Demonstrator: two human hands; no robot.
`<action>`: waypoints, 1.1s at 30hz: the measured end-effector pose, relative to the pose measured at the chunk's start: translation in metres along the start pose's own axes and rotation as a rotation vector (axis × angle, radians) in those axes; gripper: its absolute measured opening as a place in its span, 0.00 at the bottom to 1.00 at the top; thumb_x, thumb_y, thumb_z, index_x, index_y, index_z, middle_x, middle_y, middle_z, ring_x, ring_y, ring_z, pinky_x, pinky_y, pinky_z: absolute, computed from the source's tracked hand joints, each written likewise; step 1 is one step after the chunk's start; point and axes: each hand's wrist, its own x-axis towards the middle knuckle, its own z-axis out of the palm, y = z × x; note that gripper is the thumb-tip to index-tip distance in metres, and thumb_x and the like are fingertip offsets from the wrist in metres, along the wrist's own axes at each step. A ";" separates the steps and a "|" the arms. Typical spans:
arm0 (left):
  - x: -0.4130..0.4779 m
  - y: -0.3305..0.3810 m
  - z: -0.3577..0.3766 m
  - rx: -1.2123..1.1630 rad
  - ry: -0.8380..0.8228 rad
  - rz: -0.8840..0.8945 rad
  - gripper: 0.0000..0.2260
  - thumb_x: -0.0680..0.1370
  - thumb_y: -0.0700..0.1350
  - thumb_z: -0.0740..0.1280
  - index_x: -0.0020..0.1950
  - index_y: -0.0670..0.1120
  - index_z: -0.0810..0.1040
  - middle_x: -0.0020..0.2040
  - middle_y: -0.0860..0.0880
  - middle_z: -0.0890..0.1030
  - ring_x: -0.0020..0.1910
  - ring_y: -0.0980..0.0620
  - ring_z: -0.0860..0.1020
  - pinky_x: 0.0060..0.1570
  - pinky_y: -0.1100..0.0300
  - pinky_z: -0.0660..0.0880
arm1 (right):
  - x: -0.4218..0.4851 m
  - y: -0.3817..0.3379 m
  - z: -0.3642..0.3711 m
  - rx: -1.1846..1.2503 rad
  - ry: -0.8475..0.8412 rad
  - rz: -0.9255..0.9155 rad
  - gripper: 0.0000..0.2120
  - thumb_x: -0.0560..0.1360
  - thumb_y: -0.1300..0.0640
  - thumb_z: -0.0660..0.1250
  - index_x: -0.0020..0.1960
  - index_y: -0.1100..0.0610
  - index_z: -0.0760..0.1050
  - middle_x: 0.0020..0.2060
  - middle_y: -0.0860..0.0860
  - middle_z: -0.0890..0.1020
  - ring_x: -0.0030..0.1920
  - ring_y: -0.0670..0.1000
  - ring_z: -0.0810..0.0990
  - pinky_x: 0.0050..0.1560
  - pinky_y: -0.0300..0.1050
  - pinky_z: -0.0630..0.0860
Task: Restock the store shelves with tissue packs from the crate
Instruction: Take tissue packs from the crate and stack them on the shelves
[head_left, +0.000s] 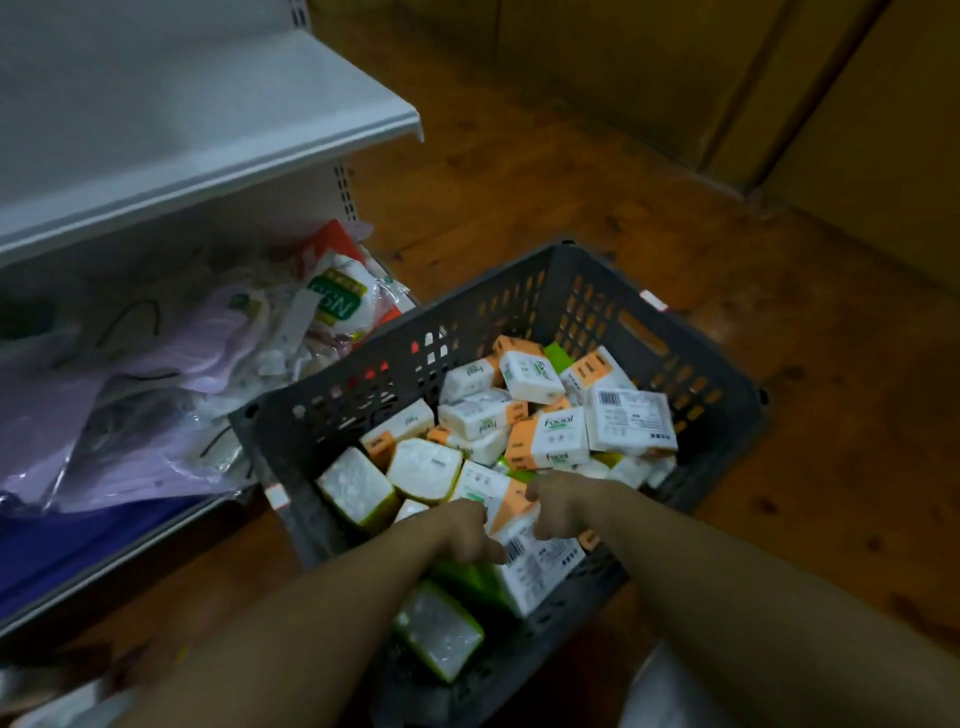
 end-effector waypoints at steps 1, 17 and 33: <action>0.003 0.001 0.005 0.011 -0.018 -0.006 0.31 0.74 0.57 0.67 0.71 0.42 0.65 0.71 0.43 0.67 0.68 0.44 0.68 0.63 0.54 0.67 | 0.001 0.002 0.002 -0.013 0.012 0.004 0.28 0.77 0.54 0.66 0.73 0.58 0.61 0.69 0.58 0.68 0.65 0.57 0.70 0.58 0.47 0.70; -0.071 -0.030 -0.093 -0.386 0.628 0.150 0.11 0.71 0.38 0.70 0.50 0.46 0.74 0.47 0.45 0.77 0.42 0.49 0.77 0.35 0.58 0.73 | -0.039 -0.053 -0.055 0.545 0.594 -0.137 0.20 0.77 0.60 0.64 0.68 0.51 0.66 0.62 0.55 0.64 0.47 0.57 0.72 0.50 0.49 0.74; -0.246 -0.130 -0.162 -0.494 1.497 0.299 0.11 0.73 0.36 0.66 0.55 0.44 0.72 0.53 0.51 0.68 0.48 0.50 0.73 0.47 0.63 0.69 | -0.108 -0.251 -0.135 0.600 1.066 -0.642 0.16 0.76 0.61 0.65 0.62 0.56 0.68 0.63 0.51 0.65 0.55 0.44 0.67 0.55 0.39 0.69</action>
